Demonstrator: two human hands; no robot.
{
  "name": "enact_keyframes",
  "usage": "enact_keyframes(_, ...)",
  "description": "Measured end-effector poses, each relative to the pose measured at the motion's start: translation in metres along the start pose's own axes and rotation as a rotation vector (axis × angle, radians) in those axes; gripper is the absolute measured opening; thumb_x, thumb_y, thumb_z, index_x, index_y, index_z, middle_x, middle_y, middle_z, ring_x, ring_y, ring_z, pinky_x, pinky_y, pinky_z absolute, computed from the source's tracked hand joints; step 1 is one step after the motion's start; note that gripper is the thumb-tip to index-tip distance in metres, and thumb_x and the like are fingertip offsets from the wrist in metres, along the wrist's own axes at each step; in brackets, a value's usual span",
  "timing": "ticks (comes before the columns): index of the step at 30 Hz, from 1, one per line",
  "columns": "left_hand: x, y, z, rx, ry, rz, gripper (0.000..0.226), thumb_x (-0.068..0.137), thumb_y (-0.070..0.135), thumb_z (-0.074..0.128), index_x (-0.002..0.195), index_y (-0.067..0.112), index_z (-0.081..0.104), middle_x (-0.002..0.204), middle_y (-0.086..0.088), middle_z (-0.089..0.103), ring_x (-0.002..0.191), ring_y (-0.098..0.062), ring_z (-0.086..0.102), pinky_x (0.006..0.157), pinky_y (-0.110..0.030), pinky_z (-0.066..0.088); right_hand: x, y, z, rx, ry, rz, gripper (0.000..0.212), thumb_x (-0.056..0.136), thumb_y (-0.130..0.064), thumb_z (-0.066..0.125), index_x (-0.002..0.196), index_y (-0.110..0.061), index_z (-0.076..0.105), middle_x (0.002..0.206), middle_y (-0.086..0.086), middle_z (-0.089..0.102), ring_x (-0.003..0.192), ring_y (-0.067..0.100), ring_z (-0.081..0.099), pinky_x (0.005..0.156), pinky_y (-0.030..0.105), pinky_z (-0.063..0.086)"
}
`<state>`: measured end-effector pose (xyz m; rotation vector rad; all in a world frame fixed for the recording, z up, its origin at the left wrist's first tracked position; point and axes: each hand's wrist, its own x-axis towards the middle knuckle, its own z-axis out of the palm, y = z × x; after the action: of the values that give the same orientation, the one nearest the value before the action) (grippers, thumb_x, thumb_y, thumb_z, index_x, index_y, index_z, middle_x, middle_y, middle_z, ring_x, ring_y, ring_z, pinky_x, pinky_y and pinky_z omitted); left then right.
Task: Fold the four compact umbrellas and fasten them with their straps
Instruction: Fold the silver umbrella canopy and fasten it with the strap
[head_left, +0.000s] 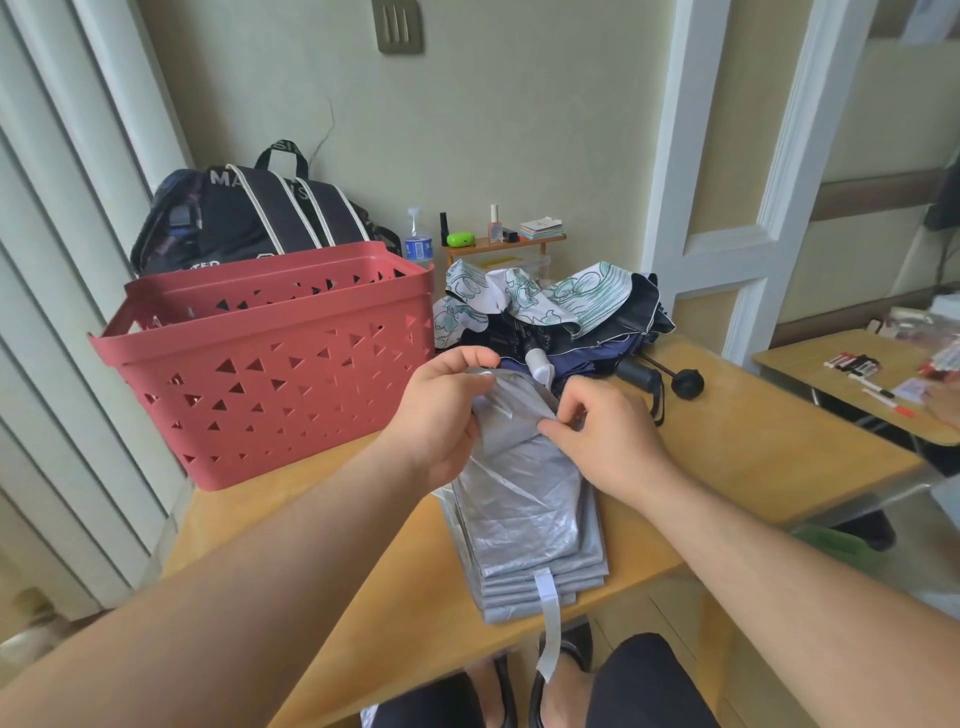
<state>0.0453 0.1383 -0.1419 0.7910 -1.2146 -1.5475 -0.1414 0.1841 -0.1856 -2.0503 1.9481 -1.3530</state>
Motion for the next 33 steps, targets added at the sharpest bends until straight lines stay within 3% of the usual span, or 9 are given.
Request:
enact_keyframes(3,-0.001,0.002,0.001,0.014,-0.034,-0.002,0.035,0.098,-0.012,0.047,0.086,0.015,0.066,0.07,-0.005,0.059,0.059,-0.018,0.054,0.06,-0.032,0.045,0.005,-0.003,-0.003,0.163,-0.043,0.092,0.024,0.08,-0.019,0.086,0.084,-0.029,0.064,0.077,-0.01,0.068,0.073,0.004,0.062,0.068,0.014,0.047)
enact_keyframes(8,0.0,0.001,0.003,0.108,-0.067,0.047,0.03,0.103,-0.007,0.048,0.088,0.014,0.064,0.071,-0.004,0.058,0.061,-0.017,0.051,0.063,-0.028,0.043,0.019,-0.017,-0.006,0.565,-0.212,0.233,0.022,0.092,-0.016,0.077,0.1,-0.035,0.07,0.101,-0.013,0.077,0.098,-0.001,0.072,0.094,0.024,0.055)
enact_keyframes(11,0.0,-0.003,0.0,0.164,-0.096,0.093,0.018,0.098,-0.003,0.066,0.101,0.015,0.067,0.089,-0.01,0.068,0.073,-0.021,0.061,0.073,-0.032,0.054,0.027,-0.019,-0.008,0.564,-0.142,0.282,0.025,0.087,-0.004,0.081,0.094,-0.027,0.073,0.091,-0.002,0.079,0.084,0.008,0.073,0.082,0.027,0.056)
enact_keyframes(14,0.003,-0.008,-0.007,0.297,-0.078,0.129,0.041,0.087,-0.009,0.076,0.114,0.02,0.072,0.106,-0.006,0.073,0.089,-0.019,0.067,0.088,-0.039,0.059,0.034,-0.02,-0.013,0.516,-0.097,0.286,0.032,0.077,0.0,0.087,0.091,-0.022,0.069,0.082,0.004,0.074,0.068,0.009,0.066,0.065,0.029,0.055)
enact_keyframes(18,0.006,-0.005,-0.013,0.304,-0.02,0.146,0.052,0.089,-0.01,0.073,0.128,0.023,0.069,0.111,0.0,0.076,0.096,-0.013,0.071,0.092,-0.031,0.06,0.038,-0.017,-0.011,0.492,-0.069,0.267,0.038,0.072,-0.001,0.089,0.092,-0.024,0.066,0.069,-0.004,0.059,0.062,0.012,0.054,0.064,0.037,0.052)
enact_keyframes(24,0.008,-0.002,-0.013,0.39,-0.04,0.286,0.05,0.089,-0.007,0.075,0.116,0.036,0.071,0.107,0.002,0.075,0.095,-0.012,0.069,0.093,-0.033,0.059,0.034,-0.009,-0.008,0.437,-0.138,0.236,0.037,0.077,-0.02,0.088,0.103,-0.036,0.067,0.083,-0.002,0.074,0.076,0.021,0.07,0.078,0.046,0.059)
enact_keyframes(27,0.01,-0.001,-0.012,0.385,-0.035,0.288,0.046,0.088,-0.005,0.078,0.113,0.033,0.073,0.096,0.007,0.073,0.087,-0.011,0.067,0.085,-0.029,0.058,0.035,-0.009,-0.009,0.41,-0.121,0.248,0.04,0.082,-0.017,0.086,0.11,-0.038,0.068,0.088,-0.006,0.079,0.085,0.015,0.075,0.086,0.044,0.061)
enact_keyframes(30,0.014,-0.003,-0.015,0.432,0.011,0.283,0.041,0.087,0.001,0.082,0.11,0.034,0.074,0.092,0.005,0.073,0.082,-0.013,0.065,0.082,-0.031,0.058,0.04,-0.012,-0.015,0.472,-0.028,0.264,0.043,0.079,-0.002,0.086,0.101,-0.035,0.069,0.075,-0.006,0.072,0.066,0.006,0.064,0.076,0.03,0.053)
enact_keyframes(33,0.018,-0.004,-0.019,0.464,0.074,0.27,0.037,0.086,0.006,0.083,0.109,0.034,0.076,0.105,0.0,0.077,0.086,-0.011,0.067,0.096,-0.042,0.06,0.044,-0.012,-0.023,0.45,-0.002,0.243,0.042,0.074,-0.004,0.09,0.096,-0.034,0.071,0.067,-0.007,0.054,0.058,0.006,0.048,0.066,0.026,0.045)
